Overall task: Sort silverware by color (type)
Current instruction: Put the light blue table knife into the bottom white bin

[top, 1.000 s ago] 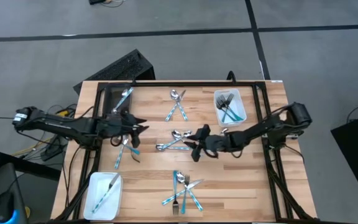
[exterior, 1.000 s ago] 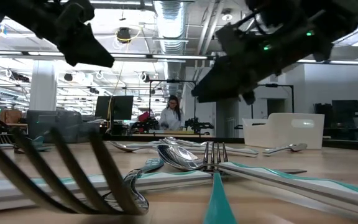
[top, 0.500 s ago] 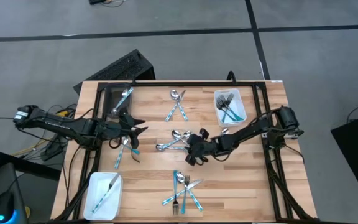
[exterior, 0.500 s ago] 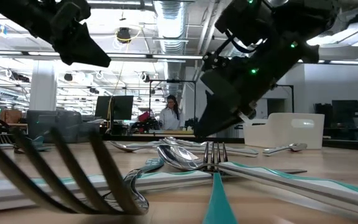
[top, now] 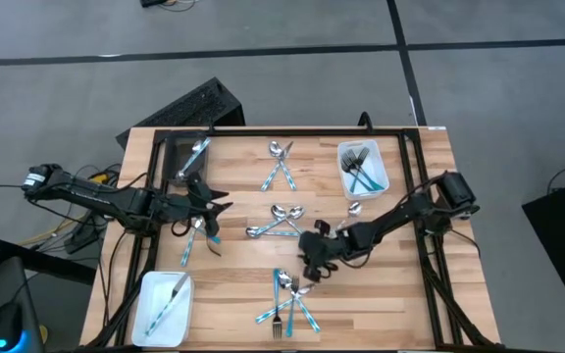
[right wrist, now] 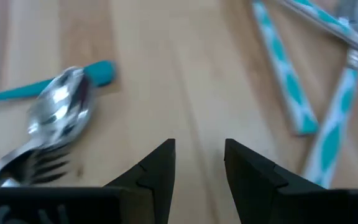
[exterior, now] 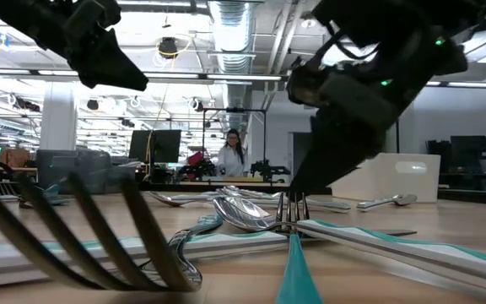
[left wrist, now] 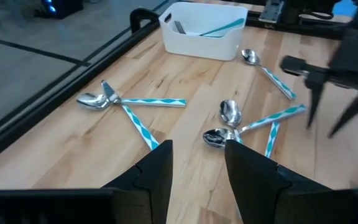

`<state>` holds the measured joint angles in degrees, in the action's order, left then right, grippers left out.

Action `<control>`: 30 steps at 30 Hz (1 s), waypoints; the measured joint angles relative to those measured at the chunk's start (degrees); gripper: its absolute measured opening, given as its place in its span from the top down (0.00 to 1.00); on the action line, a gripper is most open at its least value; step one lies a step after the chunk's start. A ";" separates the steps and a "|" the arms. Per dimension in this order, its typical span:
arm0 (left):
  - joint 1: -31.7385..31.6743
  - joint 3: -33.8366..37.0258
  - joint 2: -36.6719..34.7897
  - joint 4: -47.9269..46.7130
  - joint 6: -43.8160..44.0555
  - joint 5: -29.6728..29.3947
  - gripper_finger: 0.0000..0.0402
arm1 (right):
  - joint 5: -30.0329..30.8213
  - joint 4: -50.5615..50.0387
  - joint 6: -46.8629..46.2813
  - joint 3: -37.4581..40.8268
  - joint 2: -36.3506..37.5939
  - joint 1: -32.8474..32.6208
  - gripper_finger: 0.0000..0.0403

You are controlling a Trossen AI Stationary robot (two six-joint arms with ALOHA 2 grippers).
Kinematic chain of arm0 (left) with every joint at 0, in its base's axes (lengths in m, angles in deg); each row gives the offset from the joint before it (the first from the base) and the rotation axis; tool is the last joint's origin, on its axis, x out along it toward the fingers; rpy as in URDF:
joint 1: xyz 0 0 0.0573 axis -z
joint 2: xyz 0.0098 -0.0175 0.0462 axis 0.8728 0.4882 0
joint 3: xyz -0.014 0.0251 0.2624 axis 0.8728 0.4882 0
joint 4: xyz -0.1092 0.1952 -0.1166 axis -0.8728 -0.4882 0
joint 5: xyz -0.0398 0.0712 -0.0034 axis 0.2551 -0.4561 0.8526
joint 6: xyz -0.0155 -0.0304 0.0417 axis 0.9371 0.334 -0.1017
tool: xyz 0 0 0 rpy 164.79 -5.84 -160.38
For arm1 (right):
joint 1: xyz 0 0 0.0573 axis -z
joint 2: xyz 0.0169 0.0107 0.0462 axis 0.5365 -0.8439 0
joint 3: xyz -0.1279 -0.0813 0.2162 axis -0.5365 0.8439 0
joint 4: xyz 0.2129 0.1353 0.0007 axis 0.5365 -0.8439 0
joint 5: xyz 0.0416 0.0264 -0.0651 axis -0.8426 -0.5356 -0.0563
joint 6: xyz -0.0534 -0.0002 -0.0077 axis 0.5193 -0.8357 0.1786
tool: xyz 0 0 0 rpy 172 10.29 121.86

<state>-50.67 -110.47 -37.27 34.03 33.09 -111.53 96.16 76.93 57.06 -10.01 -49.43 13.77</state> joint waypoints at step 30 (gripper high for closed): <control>0.01 0.00 0.00 0.26 5.90 1.42 0.66 | -8.31 1.34 14.97 -6.00 0.20 -11.42 0.67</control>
<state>-50.66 -110.47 -37.27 34.29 38.99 -110.11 87.85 78.27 72.04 -16.01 -49.23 2.36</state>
